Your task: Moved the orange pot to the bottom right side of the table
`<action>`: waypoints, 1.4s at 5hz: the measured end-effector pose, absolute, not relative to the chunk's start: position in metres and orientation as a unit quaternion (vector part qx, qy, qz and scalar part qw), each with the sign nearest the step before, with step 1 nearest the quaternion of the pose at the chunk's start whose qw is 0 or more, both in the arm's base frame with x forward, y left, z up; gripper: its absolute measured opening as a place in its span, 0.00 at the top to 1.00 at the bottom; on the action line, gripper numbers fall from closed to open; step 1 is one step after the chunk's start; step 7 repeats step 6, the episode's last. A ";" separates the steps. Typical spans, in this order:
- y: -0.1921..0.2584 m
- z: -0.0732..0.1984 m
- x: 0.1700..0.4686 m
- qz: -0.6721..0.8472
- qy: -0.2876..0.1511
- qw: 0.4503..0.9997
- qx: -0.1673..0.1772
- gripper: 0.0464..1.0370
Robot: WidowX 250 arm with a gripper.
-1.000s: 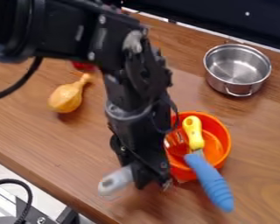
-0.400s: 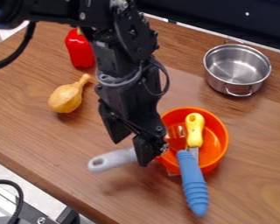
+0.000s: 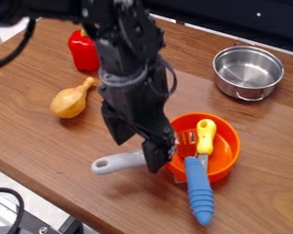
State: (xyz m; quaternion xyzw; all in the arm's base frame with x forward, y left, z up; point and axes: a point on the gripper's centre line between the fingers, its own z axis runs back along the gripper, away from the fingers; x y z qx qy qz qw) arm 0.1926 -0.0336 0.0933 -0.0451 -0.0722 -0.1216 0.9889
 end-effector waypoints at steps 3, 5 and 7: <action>0.017 0.103 0.239 0.137 -0.106 0.984 -0.050 0.04; 0.088 0.125 0.234 0.174 -0.107 0.976 -0.071 0.04; 0.118 0.114 0.232 0.157 -0.119 0.979 -0.053 0.04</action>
